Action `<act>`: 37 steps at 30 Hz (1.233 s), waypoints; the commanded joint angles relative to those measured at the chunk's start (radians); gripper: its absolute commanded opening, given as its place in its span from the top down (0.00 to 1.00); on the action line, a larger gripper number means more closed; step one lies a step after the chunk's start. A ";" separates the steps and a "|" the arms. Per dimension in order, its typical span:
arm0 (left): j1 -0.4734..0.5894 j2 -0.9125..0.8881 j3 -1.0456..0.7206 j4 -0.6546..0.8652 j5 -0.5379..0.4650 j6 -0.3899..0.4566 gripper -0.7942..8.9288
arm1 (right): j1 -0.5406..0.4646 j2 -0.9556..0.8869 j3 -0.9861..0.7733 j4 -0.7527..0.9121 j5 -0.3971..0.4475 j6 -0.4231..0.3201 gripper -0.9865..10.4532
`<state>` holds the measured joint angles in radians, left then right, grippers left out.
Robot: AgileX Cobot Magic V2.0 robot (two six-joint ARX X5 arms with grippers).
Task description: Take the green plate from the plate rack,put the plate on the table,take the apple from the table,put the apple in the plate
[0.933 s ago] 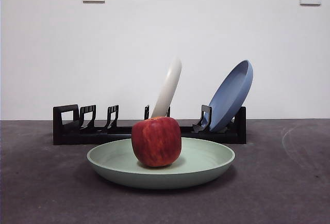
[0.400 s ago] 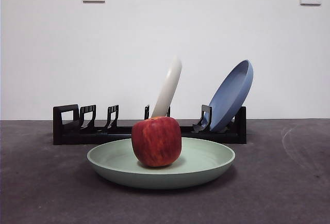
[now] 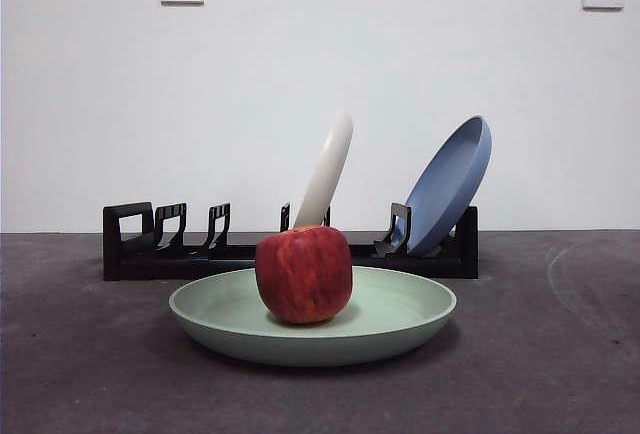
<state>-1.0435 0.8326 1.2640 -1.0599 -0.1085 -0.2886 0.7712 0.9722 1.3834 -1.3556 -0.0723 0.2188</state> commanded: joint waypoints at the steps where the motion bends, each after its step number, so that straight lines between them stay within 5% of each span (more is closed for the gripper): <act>1: 0.002 0.009 -0.004 0.007 0.004 0.002 0.92 | 0.002 0.000 -0.006 -0.025 0.031 0.009 0.91; 7: 0.010 0.034 -0.004 0.008 0.003 0.002 0.92 | 0.002 0.000 -0.006 -0.025 0.134 0.009 0.91; 12: 0.212 -0.008 -0.016 0.033 0.087 0.095 0.92 | 0.002 0.001 -0.006 -0.025 0.206 0.009 0.91; 16: 0.418 -0.118 -0.155 0.298 0.225 0.099 0.92 | 0.002 0.000 -0.006 -0.025 0.232 0.009 0.91; 19: 0.558 -0.261 -0.402 0.647 0.311 0.118 0.92 | 0.002 0.006 -0.006 -0.025 0.258 0.009 0.91; 25: 0.723 -0.513 -0.834 1.075 0.325 0.089 0.92 | 0.002 0.008 -0.006 -0.025 0.263 0.010 0.91; 29: 0.829 -0.665 -1.041 1.193 0.325 0.051 0.92 | 0.002 0.008 -0.006 -0.025 0.264 0.009 0.91; 37: 0.964 -0.824 -1.210 1.179 0.325 -0.010 0.92 | 0.002 0.008 -0.006 -0.025 0.263 0.009 0.91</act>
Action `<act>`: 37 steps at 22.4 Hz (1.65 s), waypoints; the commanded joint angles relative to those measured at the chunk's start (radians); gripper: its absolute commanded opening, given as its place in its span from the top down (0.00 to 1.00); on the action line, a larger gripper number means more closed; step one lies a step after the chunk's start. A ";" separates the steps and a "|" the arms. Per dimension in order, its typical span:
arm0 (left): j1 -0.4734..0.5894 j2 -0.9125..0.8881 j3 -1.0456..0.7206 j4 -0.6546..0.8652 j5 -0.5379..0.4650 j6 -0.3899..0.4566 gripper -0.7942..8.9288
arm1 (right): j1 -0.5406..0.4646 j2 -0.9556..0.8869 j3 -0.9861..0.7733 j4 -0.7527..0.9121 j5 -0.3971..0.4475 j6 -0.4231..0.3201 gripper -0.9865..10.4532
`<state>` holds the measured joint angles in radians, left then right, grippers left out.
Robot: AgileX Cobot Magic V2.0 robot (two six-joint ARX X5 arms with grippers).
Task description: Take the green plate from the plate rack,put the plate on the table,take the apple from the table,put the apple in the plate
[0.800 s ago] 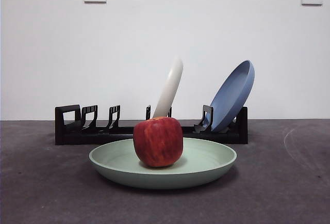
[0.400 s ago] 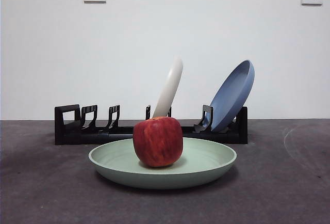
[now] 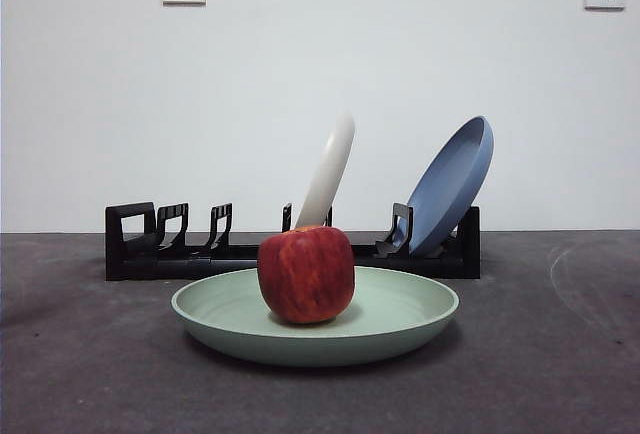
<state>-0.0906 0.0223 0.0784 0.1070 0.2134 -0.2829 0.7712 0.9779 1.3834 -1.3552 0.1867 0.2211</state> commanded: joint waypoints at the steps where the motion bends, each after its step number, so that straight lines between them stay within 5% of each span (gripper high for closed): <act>1: 0.014 -0.018 -0.035 0.013 0.003 -0.011 0.92 | 0.002 0.002 -0.006 -0.025 0.004 0.007 0.91; 5: 0.024 -0.018 -0.069 -0.026 -0.015 0.008 0.92 | 0.002 0.002 -0.006 -0.025 0.004 0.007 0.91; 14: 0.031 -0.018 -0.069 -0.229 -0.225 0.045 0.92 | 0.002 0.002 -0.006 -0.025 0.004 0.007 0.91; 20: 0.033 -0.018 -0.068 -0.276 -0.187 0.121 0.92 | 0.002 0.002 -0.006 -0.025 0.004 0.007 0.91; 37: 0.033 0.015 -0.068 -0.275 -0.187 0.120 0.92 | 0.002 0.002 -0.006 -0.025 0.004 0.007 0.91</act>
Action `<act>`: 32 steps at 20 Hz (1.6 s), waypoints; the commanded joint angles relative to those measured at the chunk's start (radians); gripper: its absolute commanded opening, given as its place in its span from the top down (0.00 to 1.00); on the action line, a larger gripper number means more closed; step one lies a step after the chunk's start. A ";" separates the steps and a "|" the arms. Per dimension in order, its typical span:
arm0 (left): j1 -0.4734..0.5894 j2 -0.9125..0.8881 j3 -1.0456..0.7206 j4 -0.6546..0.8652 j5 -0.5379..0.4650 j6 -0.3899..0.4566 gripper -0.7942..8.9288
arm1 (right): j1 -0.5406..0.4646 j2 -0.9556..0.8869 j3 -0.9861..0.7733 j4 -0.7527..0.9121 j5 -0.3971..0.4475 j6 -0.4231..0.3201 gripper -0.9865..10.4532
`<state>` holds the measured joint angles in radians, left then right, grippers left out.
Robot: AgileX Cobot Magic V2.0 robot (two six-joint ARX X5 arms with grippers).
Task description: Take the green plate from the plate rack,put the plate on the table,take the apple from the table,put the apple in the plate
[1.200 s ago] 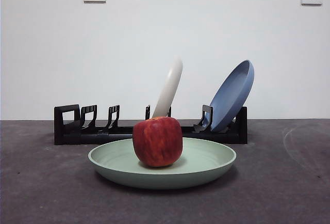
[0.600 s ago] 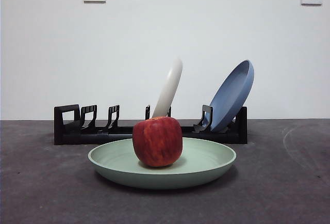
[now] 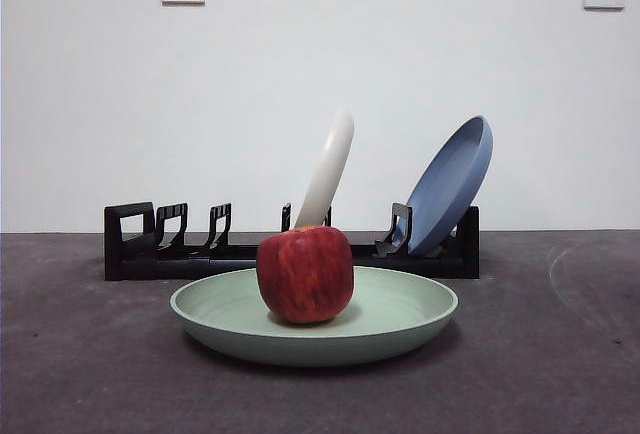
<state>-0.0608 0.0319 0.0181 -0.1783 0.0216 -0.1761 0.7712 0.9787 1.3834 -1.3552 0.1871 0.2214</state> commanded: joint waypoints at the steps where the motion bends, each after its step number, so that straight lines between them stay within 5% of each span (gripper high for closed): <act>1: 0.003 0.011 -0.008 0.011 0.005 0.013 0.92 | 0.002 0.001 -0.006 -0.025 0.004 0.006 0.91; 12: 0.003 0.058 -0.007 0.011 0.005 0.013 0.92 | 0.002 0.001 -0.006 -0.025 0.004 0.005 0.91; 16: 0.003 0.072 -0.007 0.011 0.005 0.013 0.92 | -0.014 -0.002 -0.006 0.038 0.097 -0.083 0.91; 18: 0.003 0.082 -0.007 0.011 0.005 0.013 0.92 | -0.038 -0.002 -0.019 0.210 0.185 -0.199 0.91; 20: 0.003 0.092 -0.007 0.011 0.005 0.013 0.92 | -0.101 -0.005 -0.071 0.483 0.143 -0.351 0.91; 22: 0.003 0.106 -0.007 0.011 0.005 0.013 0.92 | -0.214 -0.012 -0.169 0.748 0.006 -0.415 0.91; 26: 0.003 0.132 -0.007 0.011 0.005 0.013 0.92 | -0.487 -0.033 -0.418 0.985 -0.227 -0.349 0.91; 32: 0.003 0.170 -0.007 0.011 0.005 0.013 0.92 | -0.750 -0.250 -0.859 1.254 -0.240 -0.255 0.91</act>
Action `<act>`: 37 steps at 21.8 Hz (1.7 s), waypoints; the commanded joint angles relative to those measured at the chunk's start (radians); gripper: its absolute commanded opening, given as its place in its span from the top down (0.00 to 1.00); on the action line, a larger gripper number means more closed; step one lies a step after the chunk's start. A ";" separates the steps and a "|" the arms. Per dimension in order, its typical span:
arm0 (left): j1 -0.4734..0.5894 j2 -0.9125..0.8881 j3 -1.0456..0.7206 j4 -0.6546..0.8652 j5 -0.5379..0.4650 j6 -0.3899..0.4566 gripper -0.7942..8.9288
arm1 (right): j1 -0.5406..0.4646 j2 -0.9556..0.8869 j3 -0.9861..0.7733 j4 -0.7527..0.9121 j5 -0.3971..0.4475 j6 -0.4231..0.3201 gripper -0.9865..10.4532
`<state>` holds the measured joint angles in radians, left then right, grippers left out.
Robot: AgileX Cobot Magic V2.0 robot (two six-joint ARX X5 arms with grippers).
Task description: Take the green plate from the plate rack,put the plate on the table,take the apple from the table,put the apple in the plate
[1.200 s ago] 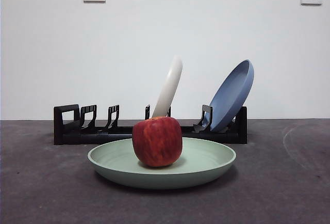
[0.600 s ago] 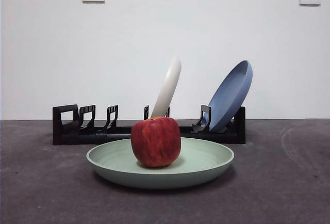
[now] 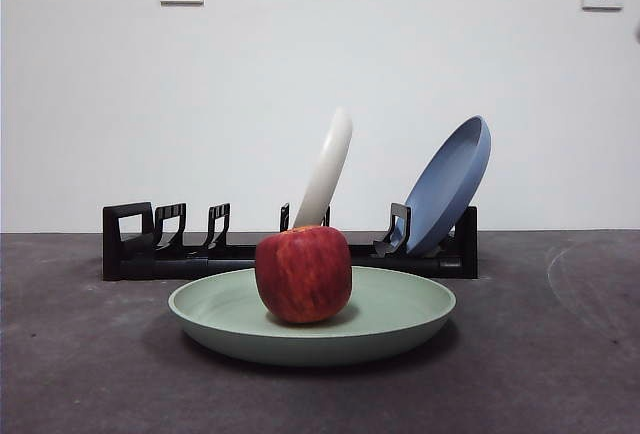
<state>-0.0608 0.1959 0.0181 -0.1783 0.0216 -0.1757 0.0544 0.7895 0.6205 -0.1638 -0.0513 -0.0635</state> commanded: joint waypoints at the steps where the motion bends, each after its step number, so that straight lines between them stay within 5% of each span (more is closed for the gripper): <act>1: 0.003 0.013 -0.007 0.011 0.005 0.013 0.92 | -0.060 -0.121 -0.169 0.110 -0.001 0.032 0.91; 8: 0.003 0.032 -0.007 0.024 0.005 0.012 0.92 | -0.172 -0.584 -0.579 0.286 0.026 0.065 0.91; 14: 0.003 0.034 -0.007 0.026 0.005 0.012 0.92 | -0.173 -0.780 -0.606 -0.001 0.033 0.082 0.91; 37: 0.003 0.048 -0.007 0.037 0.005 0.013 0.92 | -0.165 -0.780 -0.606 -0.023 0.051 0.089 0.91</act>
<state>-0.0608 0.2443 0.0181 -0.1501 0.0216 -0.1757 -0.1116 0.0101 0.0227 -0.1902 -0.0029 0.0151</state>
